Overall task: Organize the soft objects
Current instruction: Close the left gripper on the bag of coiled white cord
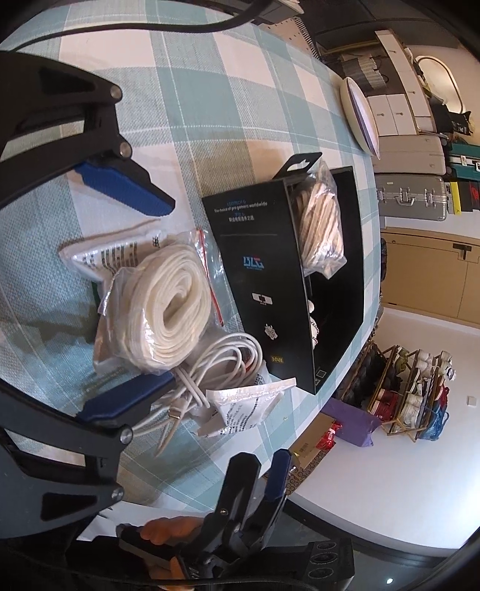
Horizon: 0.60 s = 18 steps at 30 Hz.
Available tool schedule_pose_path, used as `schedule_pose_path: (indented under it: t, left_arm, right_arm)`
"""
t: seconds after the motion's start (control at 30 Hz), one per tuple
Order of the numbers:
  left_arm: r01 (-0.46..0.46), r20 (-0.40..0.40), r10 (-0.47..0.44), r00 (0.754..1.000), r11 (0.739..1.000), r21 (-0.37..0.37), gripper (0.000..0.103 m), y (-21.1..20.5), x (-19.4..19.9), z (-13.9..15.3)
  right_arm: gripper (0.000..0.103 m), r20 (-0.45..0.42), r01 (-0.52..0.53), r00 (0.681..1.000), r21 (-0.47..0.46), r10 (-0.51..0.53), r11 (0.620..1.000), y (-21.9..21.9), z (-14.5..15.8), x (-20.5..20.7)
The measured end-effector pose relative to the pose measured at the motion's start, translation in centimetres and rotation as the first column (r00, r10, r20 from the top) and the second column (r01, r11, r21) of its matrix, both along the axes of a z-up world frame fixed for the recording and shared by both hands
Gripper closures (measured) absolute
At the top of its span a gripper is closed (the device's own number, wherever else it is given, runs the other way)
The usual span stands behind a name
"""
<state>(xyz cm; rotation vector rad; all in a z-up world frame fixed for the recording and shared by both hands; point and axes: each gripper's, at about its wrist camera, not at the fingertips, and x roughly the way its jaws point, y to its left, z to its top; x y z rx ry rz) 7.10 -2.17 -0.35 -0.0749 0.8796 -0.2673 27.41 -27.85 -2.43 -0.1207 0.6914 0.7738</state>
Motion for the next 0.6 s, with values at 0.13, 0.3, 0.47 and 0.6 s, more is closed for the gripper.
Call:
schedule_pose_path:
  t: [0.13, 0.3, 0.47, 0.6]
  left_arm:
    - [0.011, -0.014, -0.01, 1.0, 0.998, 0.06, 0.017, -0.1, -0.1, -0.2]
    - [0.011, -0.027, -0.01, 1.0, 0.999, 0.047, 0.026, -0.4, 0.1, -1.0]
    - [0.027, -0.023, -0.026, 0.999, 0.999, 0.039, 0.045, -0.7, 0.0, -1.0]
    - [0.054, -0.023, -0.053, 0.998, 0.998, 0.044, 0.058, -1.1, -0.2, -0.8]
  right_arm:
    - [0.001, -0.004, 0.003, 1.0, -0.001, -0.003, 1.0, -0.1, -0.1, 0.1]
    - [0.001, -0.01, 0.0, 1.0, -0.004, 0.0, 1.0, -0.1, -0.3, 0.1]
    - [0.001, -0.022, 0.0, 1.0, -0.01, 0.0, 1.0, 0.0, -0.6, 0.3]
    - [0.001, -0.037, 0.002, 0.999, -0.031, -0.003, 1.0, 0.3, -1.0, 0.6]
